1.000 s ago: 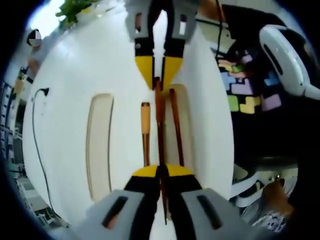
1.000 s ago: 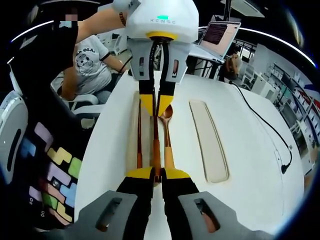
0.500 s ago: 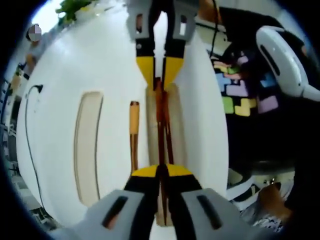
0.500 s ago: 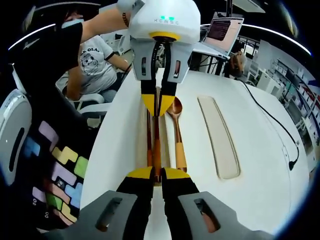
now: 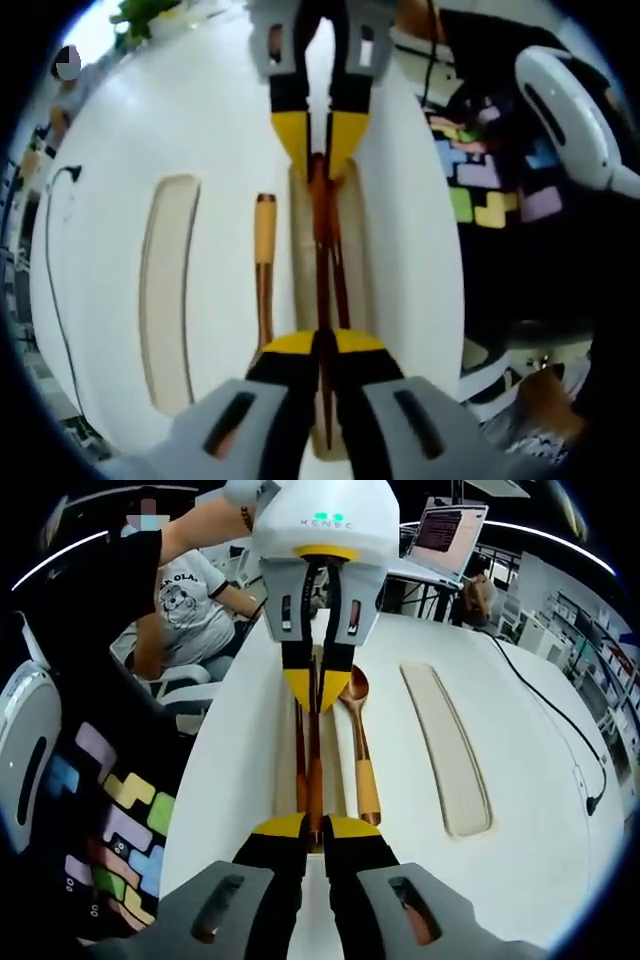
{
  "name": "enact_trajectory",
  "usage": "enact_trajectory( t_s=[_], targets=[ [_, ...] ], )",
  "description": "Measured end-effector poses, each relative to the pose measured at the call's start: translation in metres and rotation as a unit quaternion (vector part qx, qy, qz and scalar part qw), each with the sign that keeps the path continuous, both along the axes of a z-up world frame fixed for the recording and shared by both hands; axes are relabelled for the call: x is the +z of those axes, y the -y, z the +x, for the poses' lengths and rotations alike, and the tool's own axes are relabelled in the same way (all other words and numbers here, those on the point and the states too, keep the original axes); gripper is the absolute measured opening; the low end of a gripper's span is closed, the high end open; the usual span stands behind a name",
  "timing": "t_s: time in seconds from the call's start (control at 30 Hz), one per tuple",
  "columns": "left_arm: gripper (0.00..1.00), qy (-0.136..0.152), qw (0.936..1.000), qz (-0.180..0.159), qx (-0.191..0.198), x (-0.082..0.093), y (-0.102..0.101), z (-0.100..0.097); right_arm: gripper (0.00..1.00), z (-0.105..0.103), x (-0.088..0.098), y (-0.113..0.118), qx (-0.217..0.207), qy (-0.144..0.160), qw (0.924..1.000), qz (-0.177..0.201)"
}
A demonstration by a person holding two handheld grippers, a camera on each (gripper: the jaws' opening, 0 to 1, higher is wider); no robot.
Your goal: Arrange the utensils inside the cutlery case until each visible utensil rests in its matching compartment.
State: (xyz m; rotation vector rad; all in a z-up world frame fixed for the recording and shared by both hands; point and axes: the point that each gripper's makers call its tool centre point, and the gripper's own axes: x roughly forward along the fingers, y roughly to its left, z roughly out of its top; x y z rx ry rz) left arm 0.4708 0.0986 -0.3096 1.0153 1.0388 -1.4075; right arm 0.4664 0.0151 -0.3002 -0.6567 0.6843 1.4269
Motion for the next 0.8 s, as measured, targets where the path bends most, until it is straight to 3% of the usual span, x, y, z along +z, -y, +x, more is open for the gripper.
enact_trajectory(
  t_s=[0.27,0.8],
  targets=[
    [0.04,0.0,1.0,-0.001,-0.003,-0.003,0.003,0.0,0.05,-0.002,-0.003,0.003,0.003,-0.006,1.0,0.0],
    [0.04,0.001,1.0,-0.002,-0.008,-0.012,0.001,0.0,0.05,0.004,0.012,0.012,-0.009,0.003,0.9999,0.013]
  ],
)
